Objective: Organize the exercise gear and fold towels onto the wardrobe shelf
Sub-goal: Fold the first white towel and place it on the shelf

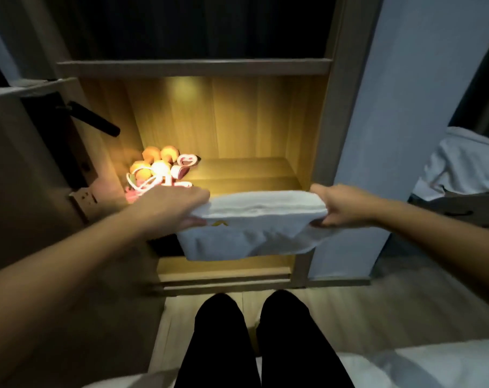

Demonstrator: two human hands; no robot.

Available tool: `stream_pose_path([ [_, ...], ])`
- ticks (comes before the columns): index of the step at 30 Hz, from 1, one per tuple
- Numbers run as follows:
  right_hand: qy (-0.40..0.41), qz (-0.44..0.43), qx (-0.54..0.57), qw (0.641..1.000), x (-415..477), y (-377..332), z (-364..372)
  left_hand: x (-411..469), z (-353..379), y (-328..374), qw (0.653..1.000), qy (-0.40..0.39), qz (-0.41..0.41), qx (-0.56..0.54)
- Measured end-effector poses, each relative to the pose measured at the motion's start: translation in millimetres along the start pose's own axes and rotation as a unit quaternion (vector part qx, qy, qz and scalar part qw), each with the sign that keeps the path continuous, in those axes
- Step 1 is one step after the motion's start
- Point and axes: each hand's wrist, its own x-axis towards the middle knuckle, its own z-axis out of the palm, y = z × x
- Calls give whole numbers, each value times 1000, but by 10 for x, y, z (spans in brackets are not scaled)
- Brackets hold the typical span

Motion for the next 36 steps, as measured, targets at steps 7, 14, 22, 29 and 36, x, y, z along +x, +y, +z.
stream_pose_path([
  [7, -150, -75, 28, 986, -1091, -420, 1902, -1395, 1069, 1216, 992, -18, 96, -76],
  [14, -184, -102, 83, 974, -1100, -470, 1807, -1836, 1306, 1360, 989, -15, 18, -143],
  [22, -144, -122, 100, 977, -1107, -576, 1763, -1806, 1278, 1411, 992, 15, 28, -125],
  [29, -153, -125, 127, 972, -1147, -468, 1576, -1837, 1318, 1371, 992, 32, 48, -115],
  [36, -135, -129, 127, 974, -1217, -371, 1652, -1947, 1429, 1410, 986, 84, 54, -130],
])
